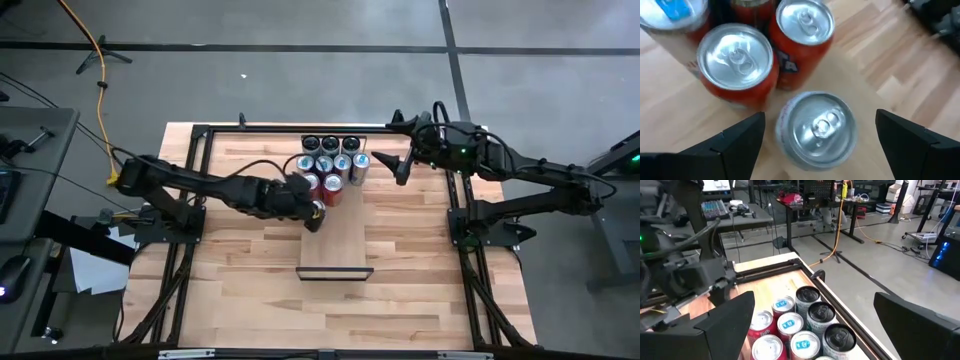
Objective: Place canned beverage on shelf
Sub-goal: Put the left pink-white soda can on the shelf
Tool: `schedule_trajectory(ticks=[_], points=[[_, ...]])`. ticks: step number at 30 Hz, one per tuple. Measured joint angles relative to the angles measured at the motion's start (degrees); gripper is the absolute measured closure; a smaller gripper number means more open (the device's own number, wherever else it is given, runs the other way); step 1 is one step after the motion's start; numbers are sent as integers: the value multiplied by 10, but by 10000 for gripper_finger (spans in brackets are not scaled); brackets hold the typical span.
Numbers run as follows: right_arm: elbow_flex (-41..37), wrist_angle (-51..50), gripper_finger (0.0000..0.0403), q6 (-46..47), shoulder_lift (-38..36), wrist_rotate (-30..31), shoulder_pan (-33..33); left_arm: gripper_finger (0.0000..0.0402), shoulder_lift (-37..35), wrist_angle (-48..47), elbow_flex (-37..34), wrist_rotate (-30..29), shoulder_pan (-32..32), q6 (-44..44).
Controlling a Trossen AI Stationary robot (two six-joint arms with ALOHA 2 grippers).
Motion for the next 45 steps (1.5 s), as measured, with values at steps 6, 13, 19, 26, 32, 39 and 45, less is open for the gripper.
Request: schedule_trajectory(ticks=[6, 13, 19, 26, 32, 39, 45], points=[[0, -16, 6, 2, 0, 0, 0, 71, 59, -42, 51, 3, 1, -7], [0, -25, 6, 2, 0, 0, 0, 71, 103, -102, 82, 16, 0, -36], [0, -25, 6, 2, 0, 0, 0, 77, 111, -101, 82, 24, 0, -36], [0, -25, 6, 2, 0, 0, 0, 166, 109, -98, 83, 45, 6, -3], [0, -25, 6, 6, 0, 0, 0, 191, 98, -96, 82, 52, 7, 156], [0, -42, 6, 56, 14, 0, 0, 189, 82, -89, 82, 96, 34, 457], [0, -51, 6, 112, 45, -9, 0, 187, 79, -75, 82, 180, 67, 568]])
